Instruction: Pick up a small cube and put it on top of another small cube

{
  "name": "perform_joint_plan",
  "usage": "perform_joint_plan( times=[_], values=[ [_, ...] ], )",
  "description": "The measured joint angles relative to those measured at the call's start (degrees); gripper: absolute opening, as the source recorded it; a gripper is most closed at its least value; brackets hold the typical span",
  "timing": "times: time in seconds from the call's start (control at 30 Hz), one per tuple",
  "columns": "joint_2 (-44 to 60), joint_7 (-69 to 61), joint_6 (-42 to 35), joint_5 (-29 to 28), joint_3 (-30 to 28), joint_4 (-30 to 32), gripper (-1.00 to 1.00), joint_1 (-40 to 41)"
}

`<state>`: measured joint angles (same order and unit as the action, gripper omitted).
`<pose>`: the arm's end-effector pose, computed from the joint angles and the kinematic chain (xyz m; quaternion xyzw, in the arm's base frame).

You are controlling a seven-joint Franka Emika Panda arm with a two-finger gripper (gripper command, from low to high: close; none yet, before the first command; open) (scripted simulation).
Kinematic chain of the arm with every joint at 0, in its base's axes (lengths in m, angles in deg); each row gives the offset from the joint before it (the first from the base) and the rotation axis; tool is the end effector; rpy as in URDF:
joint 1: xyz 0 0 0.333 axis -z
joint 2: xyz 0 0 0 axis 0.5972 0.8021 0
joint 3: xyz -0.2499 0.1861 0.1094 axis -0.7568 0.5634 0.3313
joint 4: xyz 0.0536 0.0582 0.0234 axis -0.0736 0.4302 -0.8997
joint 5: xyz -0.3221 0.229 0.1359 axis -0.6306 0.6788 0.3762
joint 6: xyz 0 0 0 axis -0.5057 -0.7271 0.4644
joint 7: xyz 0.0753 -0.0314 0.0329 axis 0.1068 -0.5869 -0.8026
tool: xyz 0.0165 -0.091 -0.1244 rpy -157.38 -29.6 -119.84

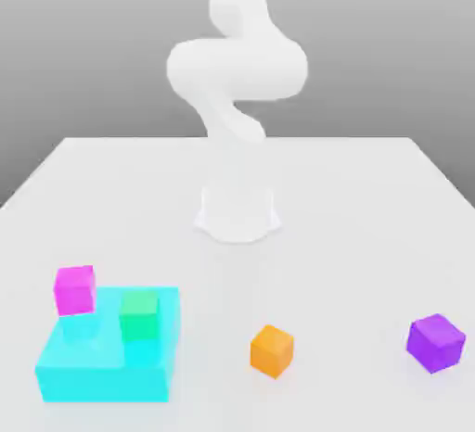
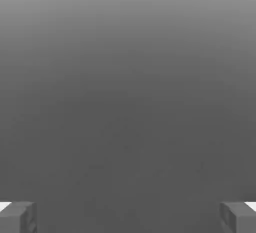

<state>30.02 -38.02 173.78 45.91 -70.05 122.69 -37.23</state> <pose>0.4284 0.0264 0.6465 -0.8660 0.3509 -0.3291 0.1362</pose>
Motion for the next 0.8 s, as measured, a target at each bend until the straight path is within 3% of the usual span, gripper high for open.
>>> perform_joint_plan(
  times=[0.53,0.8],
  values=[
    [33.4,12.2,13.7,-6.0,15.7,6.7,0.00,-5.2],
    [50.4,19.8,20.4,-11.1,18.4,10.0,0.00,-12.7]
  ],
)
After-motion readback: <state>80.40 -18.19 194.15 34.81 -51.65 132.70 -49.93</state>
